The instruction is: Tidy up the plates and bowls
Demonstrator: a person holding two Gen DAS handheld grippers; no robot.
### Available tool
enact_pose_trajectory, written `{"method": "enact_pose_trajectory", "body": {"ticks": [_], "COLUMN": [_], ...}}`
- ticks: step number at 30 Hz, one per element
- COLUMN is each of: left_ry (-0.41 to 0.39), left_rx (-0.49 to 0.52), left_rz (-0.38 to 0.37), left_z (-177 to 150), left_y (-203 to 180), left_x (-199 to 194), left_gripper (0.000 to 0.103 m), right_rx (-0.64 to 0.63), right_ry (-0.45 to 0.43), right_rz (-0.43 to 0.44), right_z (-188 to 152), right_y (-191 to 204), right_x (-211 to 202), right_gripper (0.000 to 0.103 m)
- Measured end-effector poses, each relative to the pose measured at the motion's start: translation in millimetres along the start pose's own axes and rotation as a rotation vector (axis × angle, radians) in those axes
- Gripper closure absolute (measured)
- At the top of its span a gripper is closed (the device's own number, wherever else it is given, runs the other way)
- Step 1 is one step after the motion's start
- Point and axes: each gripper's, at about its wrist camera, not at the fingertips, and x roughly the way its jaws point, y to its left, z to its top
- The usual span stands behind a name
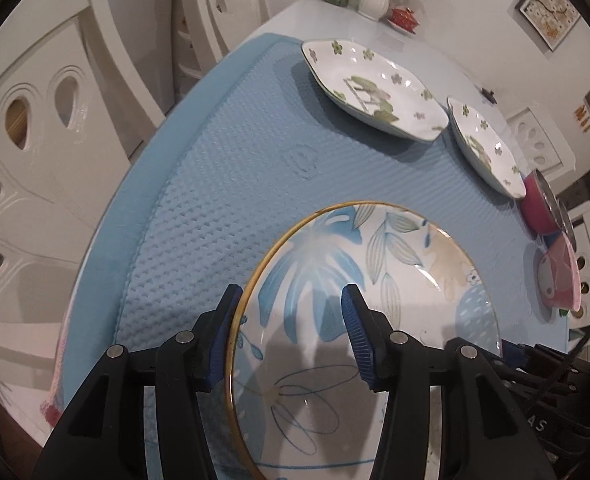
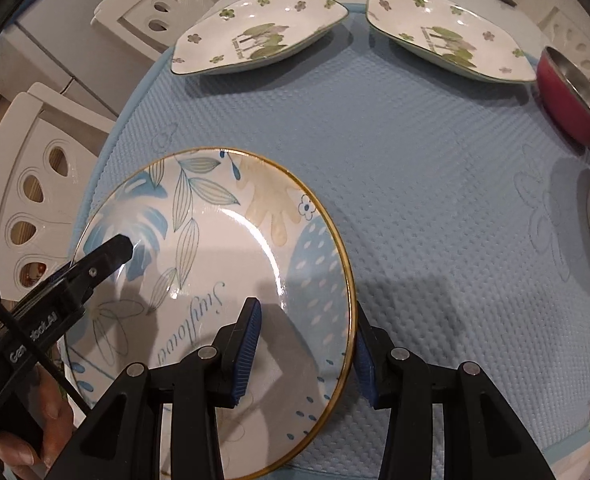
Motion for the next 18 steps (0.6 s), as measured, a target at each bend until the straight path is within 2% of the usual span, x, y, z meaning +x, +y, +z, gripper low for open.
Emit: {"method": "enact_pose_trajectory", "body": {"ticks": [4,10,13,18], "left_ry": [0.025,-0.070,-0.125,-0.208], "left_rx": [-0.007,0.041,0.034,0.069], "left_rz": [-0.024,0.019,0.010,0.024], "left_z": [-3,-5,-5,-9], "left_y": [3,-1,-4,-29], "left_x": [5,-27,-54,-99], "left_gripper": [0.057,0.058,0.058,0.058], "right_rx": [0.047,0.032,0.030,-0.030], "right_ry": [0.018,-0.092,-0.141,-0.259], "right_rz": [0.011,-0.011,0.001,-0.004], "right_z": [-11,-25,-33,-42], "right_y": [-10,-16,-19,-22], "right_x": [-1,-48,-73,-116], "right_gripper": [0.062,0.062,0.062,0.062]}}
